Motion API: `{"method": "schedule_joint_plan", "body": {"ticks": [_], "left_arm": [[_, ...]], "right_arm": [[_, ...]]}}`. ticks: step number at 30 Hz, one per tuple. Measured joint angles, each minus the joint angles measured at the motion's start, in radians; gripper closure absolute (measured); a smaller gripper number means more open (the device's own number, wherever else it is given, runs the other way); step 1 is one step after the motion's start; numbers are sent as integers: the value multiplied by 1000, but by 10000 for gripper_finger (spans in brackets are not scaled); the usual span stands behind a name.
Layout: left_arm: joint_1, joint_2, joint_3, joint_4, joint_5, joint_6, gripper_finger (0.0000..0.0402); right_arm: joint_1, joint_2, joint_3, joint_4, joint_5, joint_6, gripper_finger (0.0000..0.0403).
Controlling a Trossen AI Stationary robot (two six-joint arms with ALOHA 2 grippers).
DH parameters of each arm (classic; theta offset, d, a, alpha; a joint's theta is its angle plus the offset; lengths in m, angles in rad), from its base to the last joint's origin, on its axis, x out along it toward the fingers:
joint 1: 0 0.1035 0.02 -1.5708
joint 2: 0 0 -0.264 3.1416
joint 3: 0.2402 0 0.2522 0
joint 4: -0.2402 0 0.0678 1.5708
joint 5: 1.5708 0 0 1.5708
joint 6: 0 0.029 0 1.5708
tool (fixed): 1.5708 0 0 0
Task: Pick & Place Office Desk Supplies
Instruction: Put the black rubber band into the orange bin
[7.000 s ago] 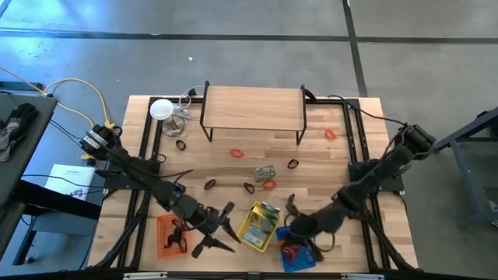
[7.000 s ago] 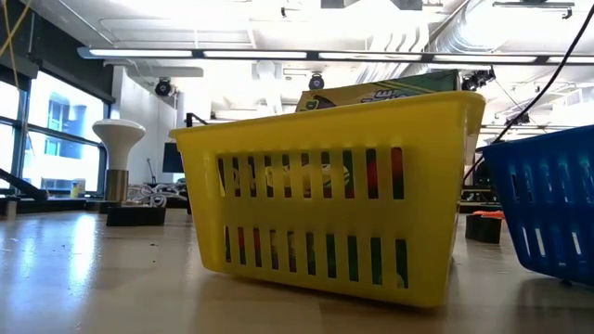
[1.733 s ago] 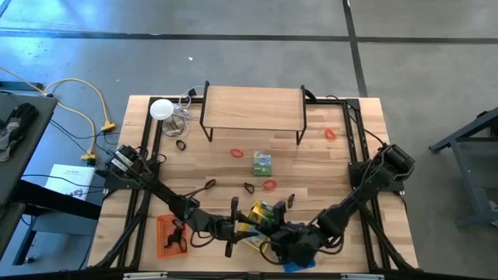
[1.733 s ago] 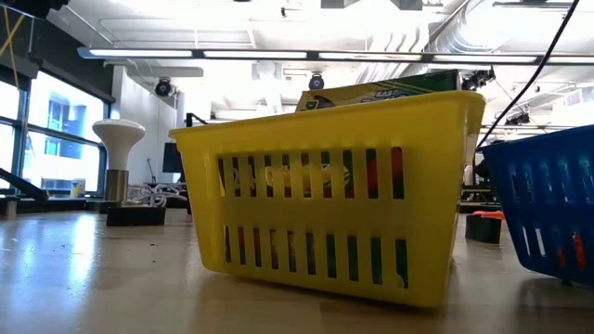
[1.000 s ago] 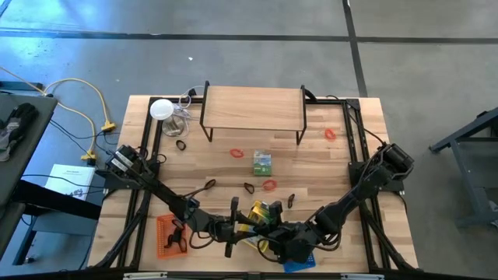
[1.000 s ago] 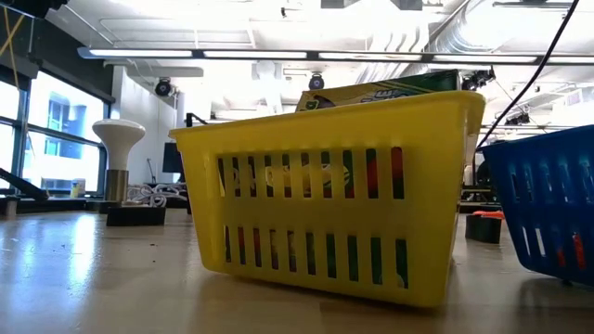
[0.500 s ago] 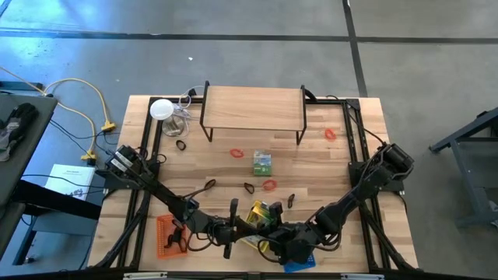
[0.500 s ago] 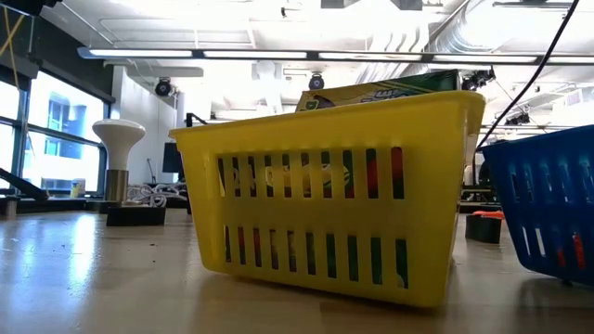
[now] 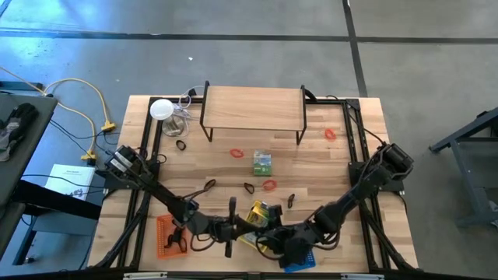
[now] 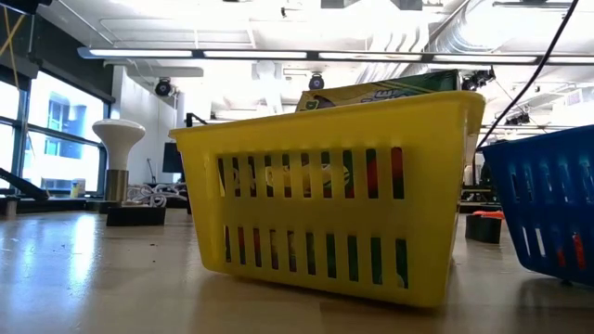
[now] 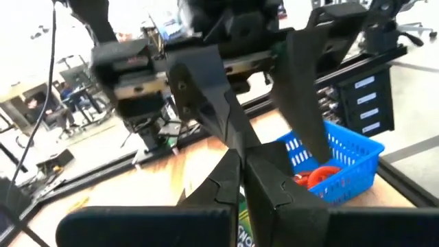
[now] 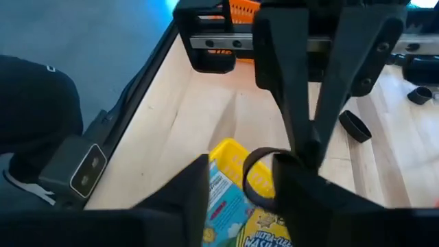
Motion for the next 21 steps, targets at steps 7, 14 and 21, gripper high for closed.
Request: {"method": "schedule_joint_plan", "body": {"ticks": [7, 14, 21], "left_arm": [[-31, -10, 0, -38, 0, -169, 400], [-131, -160, 37, -481, -92, -495, 401], [-255, -318, 252, -1297, -120, -1123, 401]], "right_arm": [[32, -4, 0, -64, 94, 10, 197], [102, -20, 0, -81, 232, 1, 214], [145, -71, 1, -92, 282, 9, 230]]}}
